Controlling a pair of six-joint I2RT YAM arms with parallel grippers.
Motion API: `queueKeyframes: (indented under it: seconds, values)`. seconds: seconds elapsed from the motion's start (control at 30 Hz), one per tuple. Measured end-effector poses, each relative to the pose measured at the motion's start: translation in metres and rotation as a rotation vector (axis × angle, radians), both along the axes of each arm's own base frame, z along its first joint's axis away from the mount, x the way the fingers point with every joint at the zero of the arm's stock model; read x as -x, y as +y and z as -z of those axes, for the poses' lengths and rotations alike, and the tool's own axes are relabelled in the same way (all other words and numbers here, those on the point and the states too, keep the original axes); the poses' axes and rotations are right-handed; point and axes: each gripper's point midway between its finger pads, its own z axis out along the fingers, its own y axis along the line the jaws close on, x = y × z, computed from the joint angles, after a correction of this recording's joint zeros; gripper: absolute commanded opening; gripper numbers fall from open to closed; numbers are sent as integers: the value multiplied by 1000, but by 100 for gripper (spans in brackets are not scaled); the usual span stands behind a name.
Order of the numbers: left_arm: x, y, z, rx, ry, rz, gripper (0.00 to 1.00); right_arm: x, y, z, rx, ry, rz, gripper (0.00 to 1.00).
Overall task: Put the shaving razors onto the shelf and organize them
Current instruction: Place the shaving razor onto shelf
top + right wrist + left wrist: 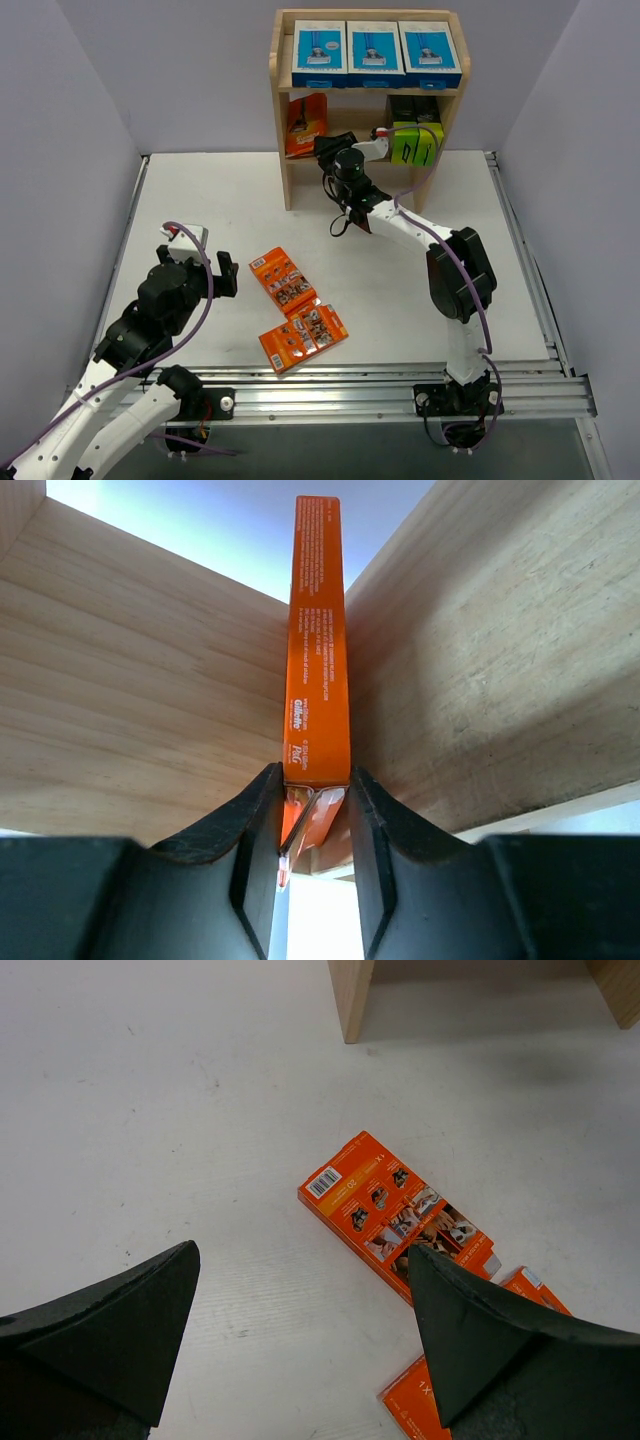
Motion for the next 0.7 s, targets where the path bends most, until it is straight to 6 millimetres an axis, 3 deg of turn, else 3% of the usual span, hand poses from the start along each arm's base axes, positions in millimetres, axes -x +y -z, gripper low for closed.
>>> queueKeyframes:
  seconds: [0.27, 0.7]
  values:
    - [0, 0, 0, -1, 1, 0, 94, 5, 8, 11, 25, 35, -53, 46]
    - [0, 0, 1, -1, 2, 0, 94, 7, 10, 12, 58, 46, -71, 60]
